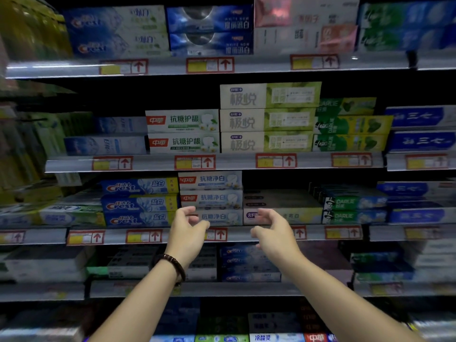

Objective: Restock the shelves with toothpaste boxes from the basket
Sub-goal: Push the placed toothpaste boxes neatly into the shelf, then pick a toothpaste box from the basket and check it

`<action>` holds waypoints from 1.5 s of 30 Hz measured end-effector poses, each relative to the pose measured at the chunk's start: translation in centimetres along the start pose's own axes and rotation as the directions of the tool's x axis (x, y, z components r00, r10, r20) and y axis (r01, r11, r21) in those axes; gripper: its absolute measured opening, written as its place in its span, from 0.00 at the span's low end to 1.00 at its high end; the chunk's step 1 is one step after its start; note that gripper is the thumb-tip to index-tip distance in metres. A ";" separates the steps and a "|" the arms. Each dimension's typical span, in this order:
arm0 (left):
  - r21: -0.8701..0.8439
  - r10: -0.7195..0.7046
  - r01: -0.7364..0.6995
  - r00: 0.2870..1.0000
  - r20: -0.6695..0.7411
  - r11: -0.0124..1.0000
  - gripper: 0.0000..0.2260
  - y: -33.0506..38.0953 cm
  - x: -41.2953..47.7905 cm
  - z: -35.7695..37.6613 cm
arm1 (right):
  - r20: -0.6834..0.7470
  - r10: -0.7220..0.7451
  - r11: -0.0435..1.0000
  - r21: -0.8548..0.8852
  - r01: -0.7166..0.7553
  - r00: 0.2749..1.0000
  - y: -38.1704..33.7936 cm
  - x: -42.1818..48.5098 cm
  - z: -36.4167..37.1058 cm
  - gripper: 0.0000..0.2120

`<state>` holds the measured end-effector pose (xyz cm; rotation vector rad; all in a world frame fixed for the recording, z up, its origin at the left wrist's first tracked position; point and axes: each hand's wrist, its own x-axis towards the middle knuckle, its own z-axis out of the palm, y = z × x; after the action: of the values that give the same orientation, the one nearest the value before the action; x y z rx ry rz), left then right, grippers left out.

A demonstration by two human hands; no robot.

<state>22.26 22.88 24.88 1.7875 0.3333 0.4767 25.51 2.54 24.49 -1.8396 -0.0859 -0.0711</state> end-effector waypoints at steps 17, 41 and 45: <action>-0.023 -0.035 0.037 0.996 0.081 0.999 0.18 -0.3 -10.5 2.2 | 0.091 0.024 0.999 0.040 -0.028 0.996 2.6 -8.9 -4.9 0.24; -0.085 -0.012 0.029 0.981 0.196 0.996 0.16 -3.4 -23.7 3.7 | 0.058 0.012 0.997 0.081 -0.017 0.998 8.6 -20.4 -10.7 0.21; -0.062 -0.028 0.042 0.976 0.217 0.997 0.17 -5.2 -25.5 4.9 | 0.045 0.019 0.996 0.081 -0.023 0.999 10.8 -21.7 -11.8 0.21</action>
<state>2.42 8.32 15.09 1.7465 0.1947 0.2621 4.94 -12.19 15.24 -1.7603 -0.0990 -0.0121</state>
